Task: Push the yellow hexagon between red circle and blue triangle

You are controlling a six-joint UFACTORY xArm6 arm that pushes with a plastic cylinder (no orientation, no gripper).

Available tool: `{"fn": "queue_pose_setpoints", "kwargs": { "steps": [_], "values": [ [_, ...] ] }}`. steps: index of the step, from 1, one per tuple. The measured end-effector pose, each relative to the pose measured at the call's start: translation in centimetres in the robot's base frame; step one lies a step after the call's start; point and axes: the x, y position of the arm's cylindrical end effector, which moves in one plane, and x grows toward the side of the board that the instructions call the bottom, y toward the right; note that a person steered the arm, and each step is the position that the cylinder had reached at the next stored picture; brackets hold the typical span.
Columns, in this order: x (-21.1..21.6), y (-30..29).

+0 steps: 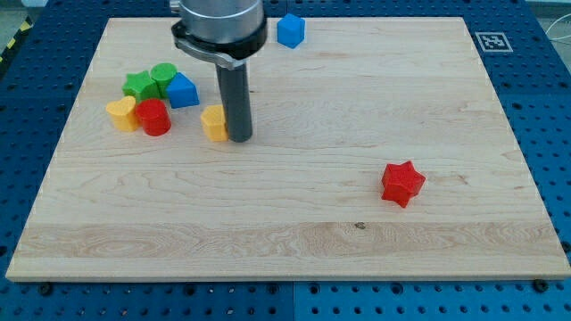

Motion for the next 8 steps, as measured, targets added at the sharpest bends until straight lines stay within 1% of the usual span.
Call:
{"fn": "queue_pose_setpoints", "kwargs": {
  "steps": [2,3,5,6,7,8],
  "values": [
    [-0.2,-5.1],
    [-0.5,-4.6],
    [-3.6,-4.5],
    [-4.3,-2.2],
    [-5.7,-2.4],
    [-5.7,-4.2]
  ]
}}
